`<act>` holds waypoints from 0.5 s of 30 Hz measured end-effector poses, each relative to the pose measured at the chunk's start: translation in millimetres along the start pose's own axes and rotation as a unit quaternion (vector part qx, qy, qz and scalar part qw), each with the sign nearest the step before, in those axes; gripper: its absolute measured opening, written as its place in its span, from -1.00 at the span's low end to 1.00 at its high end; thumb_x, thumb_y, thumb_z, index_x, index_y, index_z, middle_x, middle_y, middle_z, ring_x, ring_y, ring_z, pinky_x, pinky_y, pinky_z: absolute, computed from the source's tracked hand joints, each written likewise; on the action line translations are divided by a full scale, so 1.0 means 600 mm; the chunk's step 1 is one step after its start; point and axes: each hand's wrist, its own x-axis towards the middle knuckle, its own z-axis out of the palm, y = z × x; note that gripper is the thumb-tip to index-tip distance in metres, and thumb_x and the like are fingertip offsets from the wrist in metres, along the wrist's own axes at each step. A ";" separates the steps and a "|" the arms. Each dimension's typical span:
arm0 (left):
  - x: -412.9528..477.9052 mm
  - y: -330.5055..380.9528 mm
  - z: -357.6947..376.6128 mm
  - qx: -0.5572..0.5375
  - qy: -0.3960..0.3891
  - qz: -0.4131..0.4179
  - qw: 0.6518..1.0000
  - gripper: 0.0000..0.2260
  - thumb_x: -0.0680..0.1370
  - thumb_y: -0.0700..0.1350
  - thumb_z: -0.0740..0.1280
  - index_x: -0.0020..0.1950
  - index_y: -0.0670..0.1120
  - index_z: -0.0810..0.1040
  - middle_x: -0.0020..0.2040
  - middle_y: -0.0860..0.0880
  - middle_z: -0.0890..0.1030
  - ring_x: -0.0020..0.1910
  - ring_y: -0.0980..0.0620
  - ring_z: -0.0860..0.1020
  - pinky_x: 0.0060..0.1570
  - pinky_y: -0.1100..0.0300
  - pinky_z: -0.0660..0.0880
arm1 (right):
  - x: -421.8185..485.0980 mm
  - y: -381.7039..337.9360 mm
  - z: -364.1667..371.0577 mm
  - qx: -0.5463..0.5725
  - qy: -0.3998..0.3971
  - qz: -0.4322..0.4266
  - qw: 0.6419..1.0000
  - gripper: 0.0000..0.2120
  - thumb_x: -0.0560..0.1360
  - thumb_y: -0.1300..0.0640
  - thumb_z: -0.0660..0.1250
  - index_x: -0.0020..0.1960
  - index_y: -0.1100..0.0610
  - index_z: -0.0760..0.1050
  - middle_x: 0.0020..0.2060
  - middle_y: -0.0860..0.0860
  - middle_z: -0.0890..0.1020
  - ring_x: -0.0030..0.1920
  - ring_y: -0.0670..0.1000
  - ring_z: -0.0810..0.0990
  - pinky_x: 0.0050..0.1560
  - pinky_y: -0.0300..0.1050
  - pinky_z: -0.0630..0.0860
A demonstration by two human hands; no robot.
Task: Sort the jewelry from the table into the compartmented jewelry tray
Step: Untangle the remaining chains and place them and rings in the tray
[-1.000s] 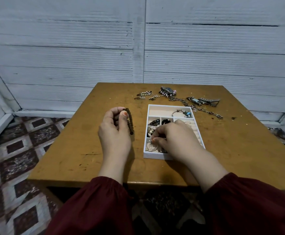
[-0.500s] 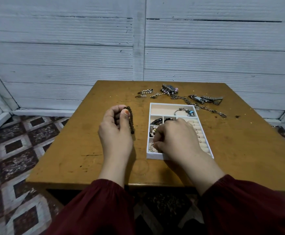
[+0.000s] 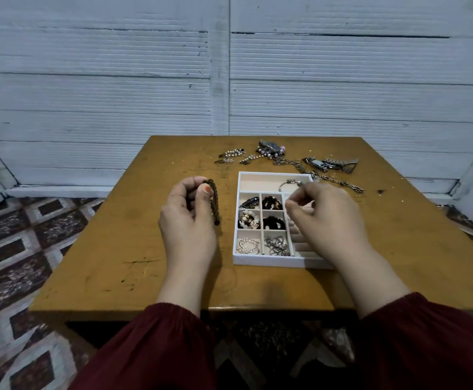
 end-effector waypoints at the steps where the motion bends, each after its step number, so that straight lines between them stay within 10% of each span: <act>1: -0.002 0.002 0.003 -0.001 -0.004 -0.001 1.000 -0.89 0.58 -0.20 0.27 -0.04 0.00 0.53 -0.20 0.13 0.58 -0.27 0.33 0.52 -0.25 0.47 0.43 | -0.001 0.014 -0.005 -0.001 0.011 0.017 1.000 -0.89 0.48 -0.05 0.31 -0.09 -0.04 0.55 -0.08 -0.08 0.61 0.01 0.07 0.50 0.00 -0.02 0.43; 10: -0.021 0.034 0.050 -0.056 -0.059 0.004 0.997 -0.88 0.58 -0.17 0.29 -0.05 0.06 0.54 -0.13 0.00 0.64 -0.17 0.12 0.56 -0.20 0.23 0.51 | -0.017 0.119 0.000 -0.058 -0.049 0.113 0.991 -0.73 0.58 0.06 0.15 0.20 0.02 0.54 0.20 0.07 0.56 0.24 0.14 0.45 0.20 0.02 0.37; 15: -0.032 0.048 0.068 -0.082 -0.102 0.008 0.991 -0.85 0.57 -0.20 0.29 -0.07 0.06 0.54 -0.15 0.00 0.63 -0.16 0.10 0.54 -0.16 0.33 0.48 | -0.020 0.134 0.015 -0.134 -0.187 0.095 0.968 -0.54 0.64 -0.05 -0.05 0.54 -0.06 0.09 0.55 0.00 0.07 0.55 0.10 -0.02 0.50 0.03 -0.06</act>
